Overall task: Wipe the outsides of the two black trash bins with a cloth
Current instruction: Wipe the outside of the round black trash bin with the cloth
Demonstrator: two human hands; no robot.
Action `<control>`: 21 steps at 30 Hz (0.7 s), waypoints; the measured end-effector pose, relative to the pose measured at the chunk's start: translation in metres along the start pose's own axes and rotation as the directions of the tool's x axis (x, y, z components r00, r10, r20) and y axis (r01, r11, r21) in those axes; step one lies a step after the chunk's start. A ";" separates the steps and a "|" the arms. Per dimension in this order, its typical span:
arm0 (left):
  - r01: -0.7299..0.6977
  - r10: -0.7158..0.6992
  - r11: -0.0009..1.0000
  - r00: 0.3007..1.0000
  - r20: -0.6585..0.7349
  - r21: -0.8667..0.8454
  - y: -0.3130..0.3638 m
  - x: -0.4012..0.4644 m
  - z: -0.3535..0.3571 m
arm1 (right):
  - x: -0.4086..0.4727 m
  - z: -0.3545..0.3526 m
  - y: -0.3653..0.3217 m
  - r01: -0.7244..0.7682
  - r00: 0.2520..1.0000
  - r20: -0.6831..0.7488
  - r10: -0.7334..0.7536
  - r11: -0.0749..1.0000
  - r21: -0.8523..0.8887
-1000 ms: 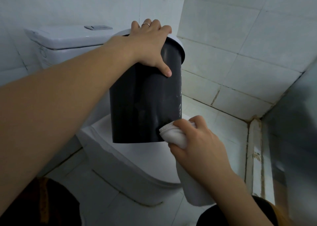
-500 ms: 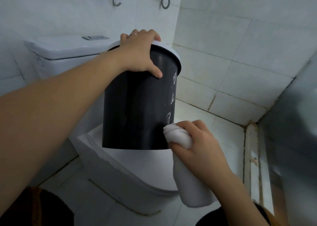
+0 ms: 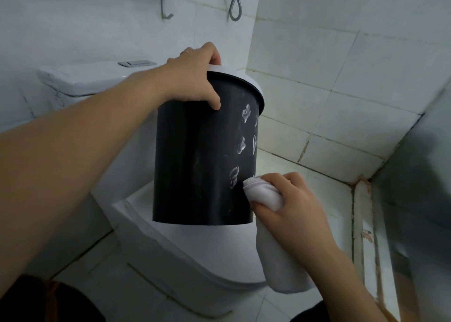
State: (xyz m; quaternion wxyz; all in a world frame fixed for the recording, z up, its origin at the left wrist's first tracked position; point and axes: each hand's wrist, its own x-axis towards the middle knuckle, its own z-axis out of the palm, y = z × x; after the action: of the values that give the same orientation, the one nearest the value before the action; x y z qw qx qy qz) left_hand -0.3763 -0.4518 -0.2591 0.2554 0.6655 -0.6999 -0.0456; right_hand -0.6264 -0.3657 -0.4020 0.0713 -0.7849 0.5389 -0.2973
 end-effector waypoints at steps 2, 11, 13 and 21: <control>-0.027 0.026 0.997 0.999 0.026 0.070 0.004 0.003 0.001 | 0.000 0.000 -0.002 0.009 1.000 -0.016 -0.010 1.000 -0.015; -0.086 0.085 0.969 0.996 0.018 0.233 0.010 0.003 0.012 | -0.013 0.000 -0.018 0.107 0.993 -0.030 -0.112 0.984 -0.142; -0.075 0.074 0.969 0.997 0.014 0.234 0.010 0.004 0.012 | -0.014 0.002 -0.024 0.137 0.989 -0.032 -0.143 0.978 -0.156; -0.053 0.051 0.973 0.999 0.012 0.223 0.003 0.001 0.008 | -0.007 0.008 -0.018 0.063 0.998 -0.015 -0.069 0.970 -0.236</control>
State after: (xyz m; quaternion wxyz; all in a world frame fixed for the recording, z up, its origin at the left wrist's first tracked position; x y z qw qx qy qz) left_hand -0.3820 -0.4542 -0.2646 0.1781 0.6712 -0.7186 0.0379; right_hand -0.6093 -0.3537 -0.4040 -0.0384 -0.8018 0.5447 -0.2428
